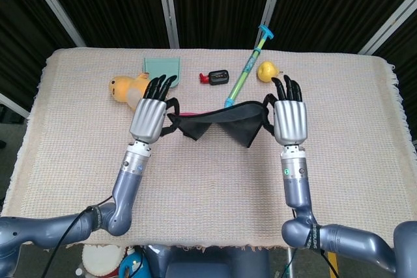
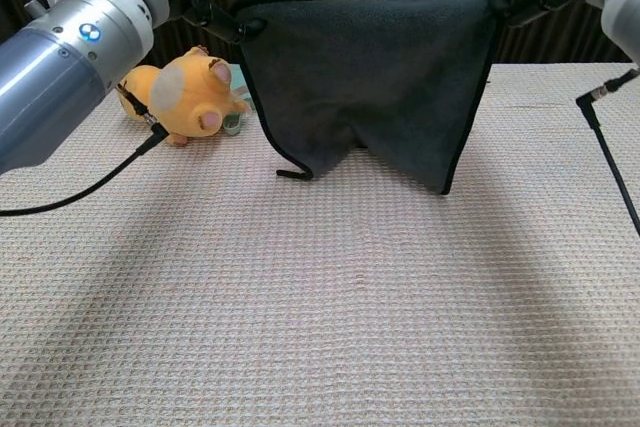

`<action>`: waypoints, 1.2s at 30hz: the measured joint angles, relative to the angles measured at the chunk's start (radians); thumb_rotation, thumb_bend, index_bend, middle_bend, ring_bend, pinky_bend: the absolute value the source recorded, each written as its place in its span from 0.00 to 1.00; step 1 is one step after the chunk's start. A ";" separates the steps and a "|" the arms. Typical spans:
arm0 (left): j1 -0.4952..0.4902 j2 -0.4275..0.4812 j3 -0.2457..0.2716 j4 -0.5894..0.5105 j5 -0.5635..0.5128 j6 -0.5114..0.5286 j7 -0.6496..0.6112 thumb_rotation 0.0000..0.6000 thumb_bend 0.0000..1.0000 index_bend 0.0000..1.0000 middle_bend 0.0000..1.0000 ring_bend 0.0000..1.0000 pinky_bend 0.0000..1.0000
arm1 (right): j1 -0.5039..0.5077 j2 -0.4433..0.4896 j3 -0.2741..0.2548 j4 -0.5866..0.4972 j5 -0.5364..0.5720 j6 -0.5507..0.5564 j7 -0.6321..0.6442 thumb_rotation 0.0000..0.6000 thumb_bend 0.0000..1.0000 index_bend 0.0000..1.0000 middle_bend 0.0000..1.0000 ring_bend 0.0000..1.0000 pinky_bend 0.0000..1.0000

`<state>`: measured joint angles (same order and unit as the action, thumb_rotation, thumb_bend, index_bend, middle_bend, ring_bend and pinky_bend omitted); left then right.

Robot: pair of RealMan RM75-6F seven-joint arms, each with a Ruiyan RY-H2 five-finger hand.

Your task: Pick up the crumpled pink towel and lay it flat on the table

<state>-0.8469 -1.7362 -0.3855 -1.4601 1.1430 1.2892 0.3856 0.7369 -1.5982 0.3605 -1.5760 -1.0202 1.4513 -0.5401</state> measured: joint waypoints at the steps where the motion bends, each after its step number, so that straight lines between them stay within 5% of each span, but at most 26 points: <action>1: 0.010 0.004 0.010 -0.011 0.003 0.004 -0.004 1.00 0.48 0.63 0.07 0.00 0.07 | -0.013 -0.002 -0.013 -0.002 -0.005 0.004 0.006 1.00 0.55 0.58 0.18 0.08 0.10; 13: 0.089 0.012 0.125 -0.088 0.062 0.040 -0.022 1.00 0.48 0.63 0.07 0.00 0.07 | -0.096 -0.035 -0.114 -0.013 -0.075 0.035 0.039 1.00 0.55 0.58 0.18 0.08 0.10; 36: 0.180 0.019 0.229 -0.245 0.180 0.099 -0.001 1.00 0.48 0.63 0.07 0.00 0.07 | -0.216 0.023 -0.174 -0.093 -0.186 0.090 0.064 1.00 0.55 0.58 0.18 0.08 0.10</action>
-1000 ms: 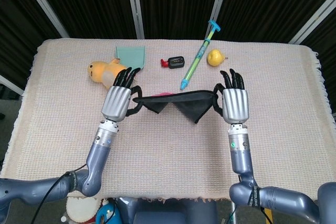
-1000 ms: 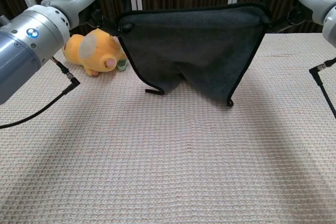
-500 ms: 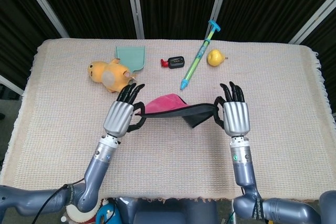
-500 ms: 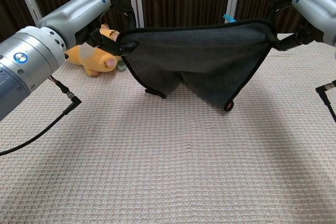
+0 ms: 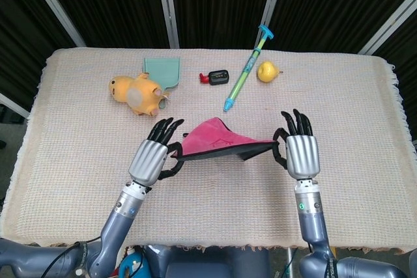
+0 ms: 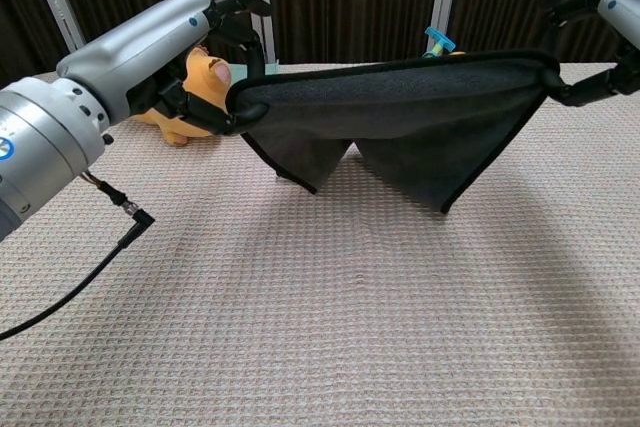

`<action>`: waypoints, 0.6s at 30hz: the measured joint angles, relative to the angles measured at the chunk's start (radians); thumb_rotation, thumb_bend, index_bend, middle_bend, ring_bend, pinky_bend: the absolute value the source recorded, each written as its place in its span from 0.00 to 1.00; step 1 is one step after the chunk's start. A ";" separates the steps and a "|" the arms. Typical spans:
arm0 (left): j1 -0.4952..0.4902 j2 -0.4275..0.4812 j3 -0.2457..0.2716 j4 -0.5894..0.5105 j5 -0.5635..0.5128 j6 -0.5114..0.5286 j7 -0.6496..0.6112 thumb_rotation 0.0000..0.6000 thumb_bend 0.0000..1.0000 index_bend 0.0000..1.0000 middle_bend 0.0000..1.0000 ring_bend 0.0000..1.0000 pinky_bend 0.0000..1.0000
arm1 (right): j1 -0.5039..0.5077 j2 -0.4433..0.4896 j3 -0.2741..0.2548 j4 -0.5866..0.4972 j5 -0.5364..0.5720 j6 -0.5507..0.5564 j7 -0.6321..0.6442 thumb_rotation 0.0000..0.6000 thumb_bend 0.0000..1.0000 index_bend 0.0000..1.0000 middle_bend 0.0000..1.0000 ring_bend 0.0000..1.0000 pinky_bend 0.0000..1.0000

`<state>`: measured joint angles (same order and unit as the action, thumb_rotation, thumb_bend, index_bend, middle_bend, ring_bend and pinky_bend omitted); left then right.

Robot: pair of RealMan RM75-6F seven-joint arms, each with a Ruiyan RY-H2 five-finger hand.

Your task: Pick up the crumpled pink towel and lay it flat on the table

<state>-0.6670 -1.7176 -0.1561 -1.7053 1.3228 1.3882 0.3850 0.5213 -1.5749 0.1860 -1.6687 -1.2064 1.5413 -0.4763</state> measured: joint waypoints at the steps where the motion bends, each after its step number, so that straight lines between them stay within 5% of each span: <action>1: 0.006 0.001 0.007 -0.004 0.006 0.002 -0.001 1.00 0.48 0.63 0.07 0.00 0.07 | -0.008 0.001 -0.007 0.001 -0.005 0.001 0.004 1.00 0.55 0.58 0.18 0.08 0.10; 18: 0.110 0.003 0.136 -0.012 0.101 0.023 -0.041 1.00 0.48 0.63 0.07 0.00 0.07 | -0.094 -0.009 -0.080 0.015 -0.091 0.021 0.020 1.00 0.55 0.58 0.18 0.08 0.10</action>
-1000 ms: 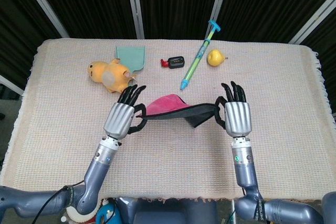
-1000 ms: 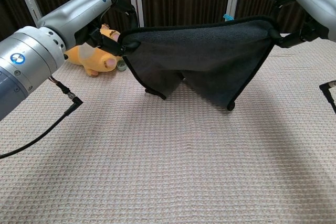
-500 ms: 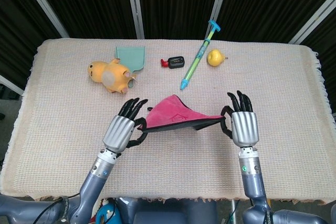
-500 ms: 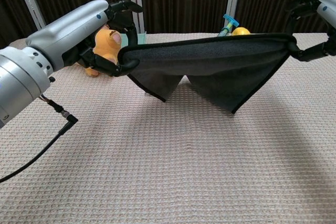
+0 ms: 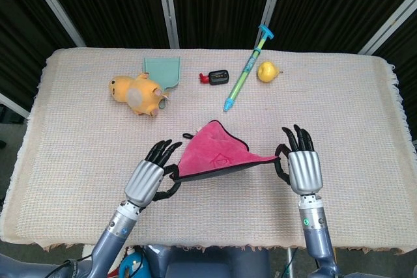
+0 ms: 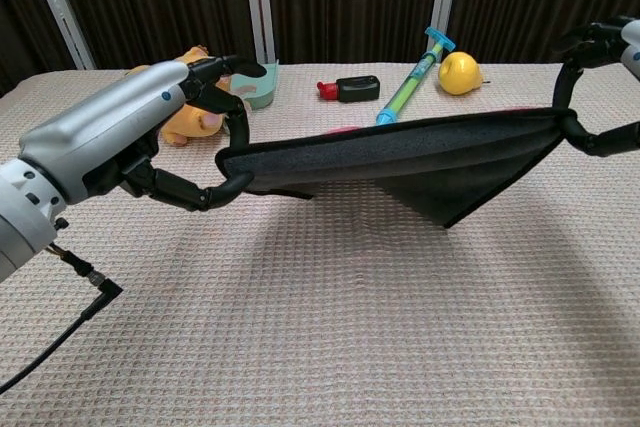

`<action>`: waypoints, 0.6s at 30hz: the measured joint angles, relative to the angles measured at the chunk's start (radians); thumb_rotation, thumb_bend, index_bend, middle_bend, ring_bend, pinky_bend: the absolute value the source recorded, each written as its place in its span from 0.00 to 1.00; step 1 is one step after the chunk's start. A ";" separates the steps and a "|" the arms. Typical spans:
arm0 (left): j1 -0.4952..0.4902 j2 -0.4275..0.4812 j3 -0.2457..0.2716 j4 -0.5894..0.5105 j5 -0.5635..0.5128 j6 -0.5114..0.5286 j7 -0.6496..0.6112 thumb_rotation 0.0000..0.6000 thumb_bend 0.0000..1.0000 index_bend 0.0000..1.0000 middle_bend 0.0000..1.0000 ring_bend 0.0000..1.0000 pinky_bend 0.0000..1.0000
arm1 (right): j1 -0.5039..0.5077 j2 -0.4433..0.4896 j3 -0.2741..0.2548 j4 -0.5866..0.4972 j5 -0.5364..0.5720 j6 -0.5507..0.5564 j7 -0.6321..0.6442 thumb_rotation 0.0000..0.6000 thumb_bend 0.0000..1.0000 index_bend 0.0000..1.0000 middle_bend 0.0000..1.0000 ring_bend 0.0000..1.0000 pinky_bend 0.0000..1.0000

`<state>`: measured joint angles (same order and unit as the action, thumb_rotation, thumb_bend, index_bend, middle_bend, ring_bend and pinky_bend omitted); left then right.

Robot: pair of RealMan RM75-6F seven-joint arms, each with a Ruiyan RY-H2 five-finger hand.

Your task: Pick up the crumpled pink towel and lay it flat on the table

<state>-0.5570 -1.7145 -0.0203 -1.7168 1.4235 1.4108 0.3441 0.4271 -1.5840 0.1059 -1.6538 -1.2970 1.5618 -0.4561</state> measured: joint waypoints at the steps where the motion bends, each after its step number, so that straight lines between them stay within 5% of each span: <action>1: 0.003 -0.001 0.002 0.002 0.003 -0.001 -0.002 1.00 0.48 0.63 0.07 0.00 0.07 | -0.004 -0.003 -0.004 0.001 -0.003 -0.001 0.000 1.00 0.55 0.58 0.18 0.08 0.10; 18: 0.052 -0.026 0.038 0.013 0.056 -0.022 -0.033 1.00 0.48 0.63 0.07 0.00 0.07 | -0.041 -0.047 -0.036 -0.003 -0.081 -0.010 -0.037 1.00 0.55 0.58 0.18 0.08 0.10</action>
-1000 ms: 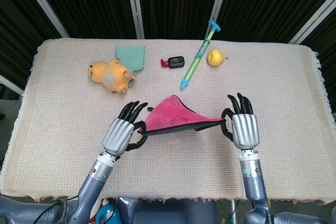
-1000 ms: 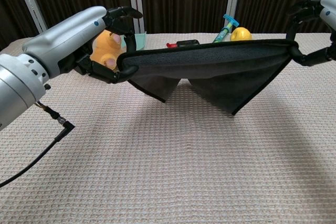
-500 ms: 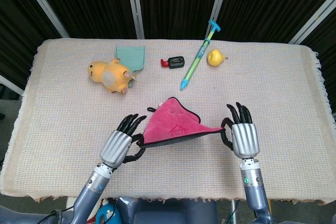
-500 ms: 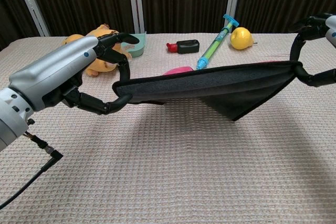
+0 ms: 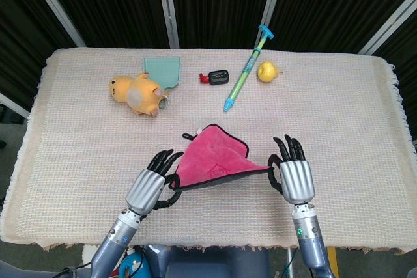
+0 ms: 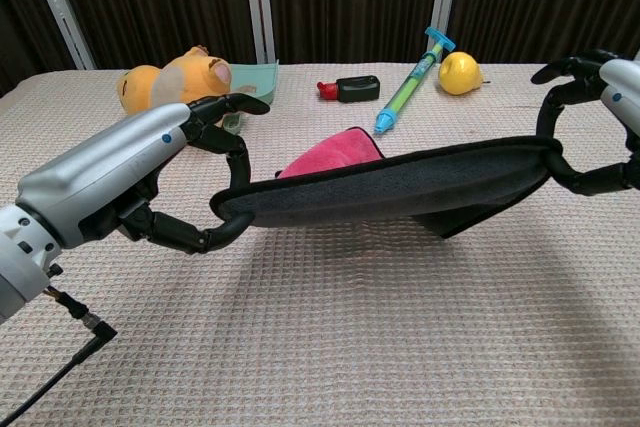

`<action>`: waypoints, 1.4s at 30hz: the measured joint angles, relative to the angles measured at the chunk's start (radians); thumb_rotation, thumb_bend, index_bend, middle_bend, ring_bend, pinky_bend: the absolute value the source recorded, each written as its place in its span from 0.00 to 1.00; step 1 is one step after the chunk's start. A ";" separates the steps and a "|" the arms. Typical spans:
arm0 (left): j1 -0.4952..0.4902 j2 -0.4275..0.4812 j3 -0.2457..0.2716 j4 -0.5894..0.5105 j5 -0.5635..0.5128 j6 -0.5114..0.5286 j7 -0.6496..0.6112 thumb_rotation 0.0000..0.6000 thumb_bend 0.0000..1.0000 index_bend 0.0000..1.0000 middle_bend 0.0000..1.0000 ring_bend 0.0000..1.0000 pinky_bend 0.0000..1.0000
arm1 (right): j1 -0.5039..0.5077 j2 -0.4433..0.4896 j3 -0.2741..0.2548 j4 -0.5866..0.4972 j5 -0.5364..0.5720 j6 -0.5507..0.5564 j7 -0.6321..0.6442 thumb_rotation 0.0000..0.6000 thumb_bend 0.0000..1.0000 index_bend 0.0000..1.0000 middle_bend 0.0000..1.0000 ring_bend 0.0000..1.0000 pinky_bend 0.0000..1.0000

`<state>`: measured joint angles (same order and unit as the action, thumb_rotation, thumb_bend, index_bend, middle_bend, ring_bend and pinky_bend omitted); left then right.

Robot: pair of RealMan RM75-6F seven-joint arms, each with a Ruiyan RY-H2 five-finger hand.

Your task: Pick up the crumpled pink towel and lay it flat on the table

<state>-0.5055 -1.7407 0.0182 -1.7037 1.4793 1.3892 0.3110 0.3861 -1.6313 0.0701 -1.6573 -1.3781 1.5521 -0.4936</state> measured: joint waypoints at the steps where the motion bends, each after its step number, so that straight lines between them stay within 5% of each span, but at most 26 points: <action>1: 0.002 -0.001 0.001 0.000 0.002 -0.001 -0.001 1.00 0.48 0.64 0.07 0.00 0.07 | -0.002 0.001 0.002 -0.004 -0.001 -0.001 -0.003 1.00 0.55 0.58 0.18 0.08 0.10; 42: 0.097 -0.017 0.064 0.011 0.101 -0.046 -0.020 1.00 0.48 0.63 0.07 0.00 0.07 | -0.102 0.011 -0.065 0.013 -0.106 -0.066 0.023 1.00 0.55 0.58 0.19 0.08 0.10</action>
<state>-0.4088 -1.7578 0.0820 -1.6928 1.5807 1.3436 0.2906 0.2842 -1.6202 0.0052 -1.6448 -1.4843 1.4859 -0.4704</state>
